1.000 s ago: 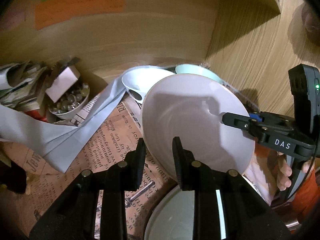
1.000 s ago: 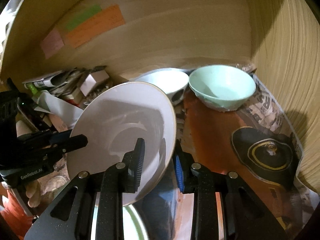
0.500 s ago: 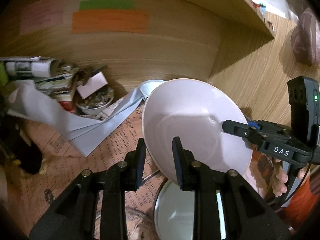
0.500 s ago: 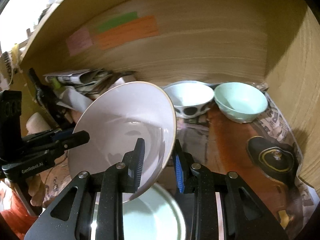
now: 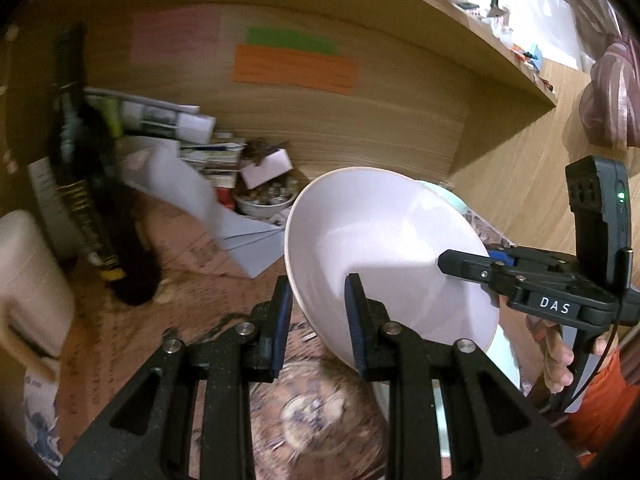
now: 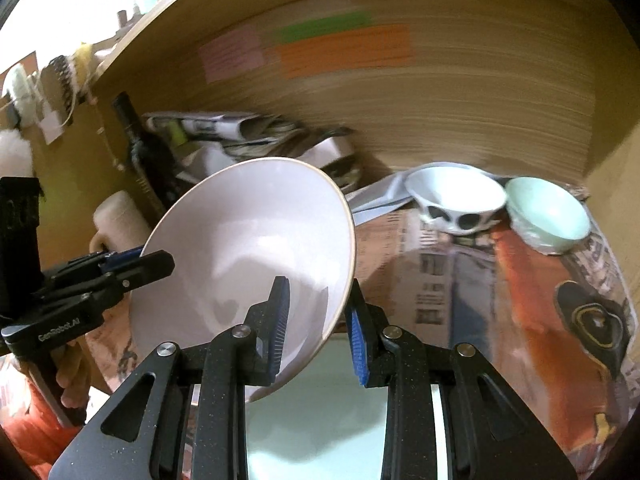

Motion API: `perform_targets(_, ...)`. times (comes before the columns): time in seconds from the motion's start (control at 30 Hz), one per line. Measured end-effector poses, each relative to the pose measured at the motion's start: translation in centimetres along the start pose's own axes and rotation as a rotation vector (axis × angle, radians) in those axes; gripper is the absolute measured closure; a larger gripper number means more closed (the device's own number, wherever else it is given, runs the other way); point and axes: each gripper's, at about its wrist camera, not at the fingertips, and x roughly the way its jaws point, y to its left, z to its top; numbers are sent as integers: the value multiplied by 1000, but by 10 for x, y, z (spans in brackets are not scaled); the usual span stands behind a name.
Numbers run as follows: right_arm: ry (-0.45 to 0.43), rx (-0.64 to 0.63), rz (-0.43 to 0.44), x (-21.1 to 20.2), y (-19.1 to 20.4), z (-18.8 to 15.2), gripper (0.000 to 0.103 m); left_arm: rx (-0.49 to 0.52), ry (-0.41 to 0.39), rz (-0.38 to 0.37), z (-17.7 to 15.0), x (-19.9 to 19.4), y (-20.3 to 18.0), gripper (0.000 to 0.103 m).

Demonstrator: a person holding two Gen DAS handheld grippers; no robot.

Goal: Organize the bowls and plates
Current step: 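Lift the pink-grey bowl and carry it over the plate stack with the left gripper, then lower the pink-grey bowl onto the mint green plate and open the left gripper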

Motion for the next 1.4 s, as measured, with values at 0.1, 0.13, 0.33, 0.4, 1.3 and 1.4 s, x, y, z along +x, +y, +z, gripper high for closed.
perform_targets(0.1, 13, -18, 21, 5, 13, -2, 78, -5, -7, 26, -10, -13, 11, 77)
perform_targets(0.13, 18, -24, 28, 8, 17, -3, 78, -9, -7, 35, -14, -17, 15, 77)
perform_targets(0.33, 68, -65, 63, 23, 43, -10, 78, -52, 5, 61, -35, -35, 38, 77)
perform_targets(0.4, 87, -78, 73, 27, 51, -13, 78, -70, 12, 63, -42, -40, 45, 77)
perform_targets(1.3, 271, -155, 63, 82, 80, -46, 78, -174, 114, 68, -106, -40, 82, 77)
perform_targets(1.4, 284, -159, 72, 83, 79, -46, 77, -172, 114, 63, -106, -39, 82, 77)
